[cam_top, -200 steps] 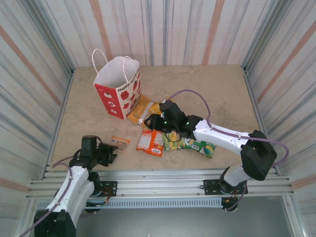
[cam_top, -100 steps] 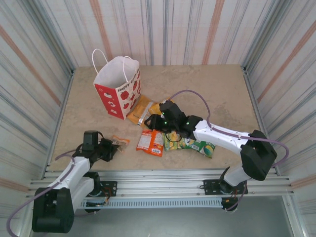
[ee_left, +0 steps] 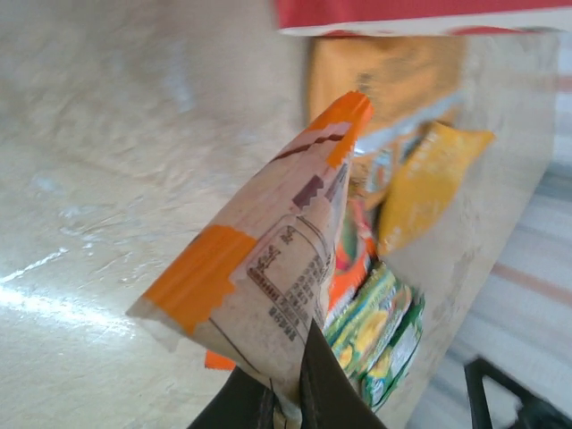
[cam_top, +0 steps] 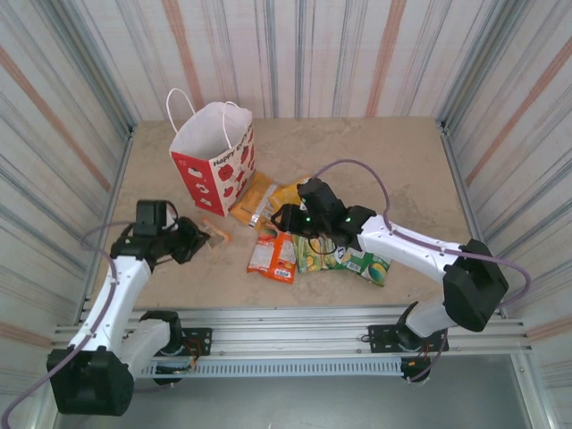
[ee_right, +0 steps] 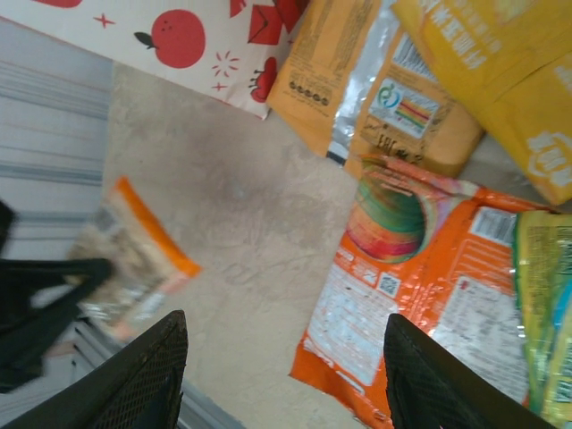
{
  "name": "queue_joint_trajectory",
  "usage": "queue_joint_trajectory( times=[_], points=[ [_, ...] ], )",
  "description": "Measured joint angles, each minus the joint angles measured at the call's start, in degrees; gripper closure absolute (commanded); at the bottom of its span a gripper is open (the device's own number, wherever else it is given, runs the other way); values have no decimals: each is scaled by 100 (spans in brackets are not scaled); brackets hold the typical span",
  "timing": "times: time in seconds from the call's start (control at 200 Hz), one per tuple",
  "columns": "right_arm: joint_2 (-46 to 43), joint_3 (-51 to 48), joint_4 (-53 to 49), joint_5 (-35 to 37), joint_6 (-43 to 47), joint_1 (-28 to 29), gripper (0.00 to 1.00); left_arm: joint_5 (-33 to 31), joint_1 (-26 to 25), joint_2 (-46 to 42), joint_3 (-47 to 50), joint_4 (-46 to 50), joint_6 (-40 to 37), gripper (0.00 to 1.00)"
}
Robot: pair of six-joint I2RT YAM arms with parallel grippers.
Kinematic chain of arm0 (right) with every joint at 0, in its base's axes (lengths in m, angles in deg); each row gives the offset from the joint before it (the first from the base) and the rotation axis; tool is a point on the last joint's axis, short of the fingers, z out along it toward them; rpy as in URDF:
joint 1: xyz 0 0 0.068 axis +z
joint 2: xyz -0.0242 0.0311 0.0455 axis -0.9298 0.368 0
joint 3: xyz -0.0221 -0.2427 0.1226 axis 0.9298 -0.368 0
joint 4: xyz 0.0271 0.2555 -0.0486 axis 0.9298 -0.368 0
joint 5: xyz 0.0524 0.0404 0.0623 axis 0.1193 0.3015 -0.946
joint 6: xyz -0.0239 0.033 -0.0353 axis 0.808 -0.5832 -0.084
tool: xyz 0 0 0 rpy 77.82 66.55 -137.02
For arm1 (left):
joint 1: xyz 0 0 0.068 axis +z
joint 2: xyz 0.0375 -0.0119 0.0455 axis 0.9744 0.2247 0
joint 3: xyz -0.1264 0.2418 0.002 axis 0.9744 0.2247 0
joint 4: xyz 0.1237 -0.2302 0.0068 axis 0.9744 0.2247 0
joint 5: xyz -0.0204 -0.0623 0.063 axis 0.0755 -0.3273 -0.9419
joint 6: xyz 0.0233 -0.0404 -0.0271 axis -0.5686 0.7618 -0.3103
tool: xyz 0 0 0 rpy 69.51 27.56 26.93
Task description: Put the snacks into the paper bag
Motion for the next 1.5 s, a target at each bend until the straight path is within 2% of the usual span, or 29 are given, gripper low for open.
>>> queue_joint_trajectory(
  times=[0.23, 0.356, 0.601, 0.767, 1.012, 1.087, 1.167, 1.248, 1.503],
  points=[
    [-52, 422, -527, -2, 643, -256, 41, -55, -170, 715, -2262, 1182, -1908, 100],
    [-83, 627, -688, -9, 979, -297, 40, -358, -181, 1182, -3587, 1764, -2953, 100],
    [-107, 691, -793, -48, 1296, -297, 41, -933, -190, 2000, -5497, 2201, -4666, 100],
    [-107, 691, -837, -48, 1403, -297, 41, -1137, -240, 3010, -6623, 2295, -5390, 99],
    [-107, 691, -846, -48, 1445, -308, 41, -1237, -304, 4345, -7563, 2295, -5945, 97],
    [-107, 691, -846, -50, 1443, -308, 41, -1237, -330, 4697, -7851, 2297, -6061, 90],
    [-107, 691, -846, -66, 1445, -319, 41, -1239, -354, 5023, -8159, 2354, -6166, 66],
    [-107, 691, -846, -90, 1445, -354, 40, -1279, -361, 5272, -8480, 2474, -6245, 53],
    [-105, 713, -876, -251, 1467, -581, 40, -1355, -369, 5228, -8826, 2736, -6253, 51]
  ],
)
